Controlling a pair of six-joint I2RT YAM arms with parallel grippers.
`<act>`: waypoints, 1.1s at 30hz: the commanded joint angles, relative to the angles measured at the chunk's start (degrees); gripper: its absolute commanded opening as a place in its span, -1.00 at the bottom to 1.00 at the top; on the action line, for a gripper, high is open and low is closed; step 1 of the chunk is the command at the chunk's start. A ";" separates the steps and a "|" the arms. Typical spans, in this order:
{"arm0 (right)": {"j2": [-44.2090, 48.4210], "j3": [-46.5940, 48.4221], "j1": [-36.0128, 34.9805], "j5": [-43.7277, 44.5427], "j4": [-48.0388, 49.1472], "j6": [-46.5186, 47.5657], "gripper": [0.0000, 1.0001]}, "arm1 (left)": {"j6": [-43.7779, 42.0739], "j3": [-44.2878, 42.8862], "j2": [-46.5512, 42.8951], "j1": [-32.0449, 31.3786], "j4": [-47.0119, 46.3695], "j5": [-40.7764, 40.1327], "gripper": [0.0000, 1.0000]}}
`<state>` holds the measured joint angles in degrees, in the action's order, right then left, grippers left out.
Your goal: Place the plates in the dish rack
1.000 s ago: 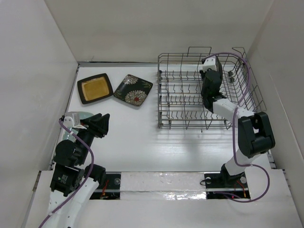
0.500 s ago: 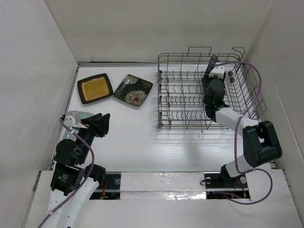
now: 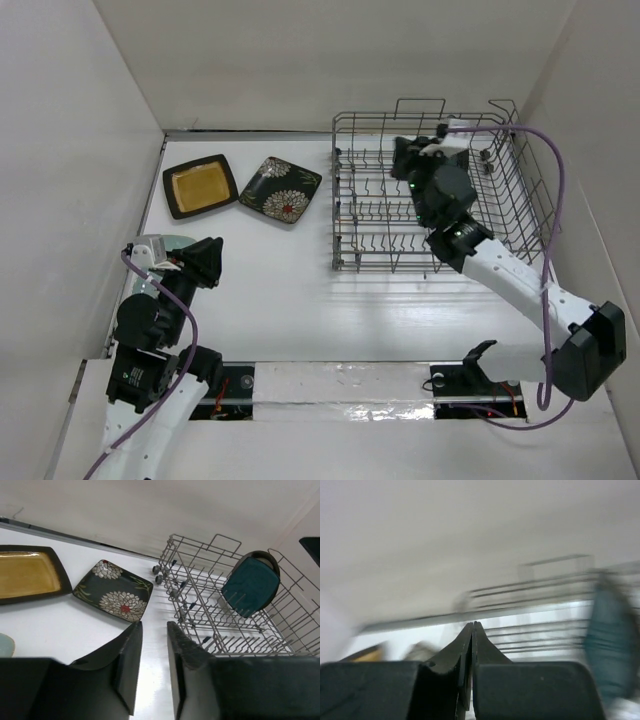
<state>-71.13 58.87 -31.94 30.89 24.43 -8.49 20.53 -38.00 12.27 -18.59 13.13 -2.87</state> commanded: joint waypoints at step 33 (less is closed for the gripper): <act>-88.38 82.27 -27.73 -43.90 -23.72 -47.48 0.30 | 0.47 -0.85 -5.42 1.01 -2.23 -12.42 -0.49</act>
<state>-156.83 135.46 -60.31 -8.88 1.15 -50.06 20.64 -38.00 6.33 -17.87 13.13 -14.52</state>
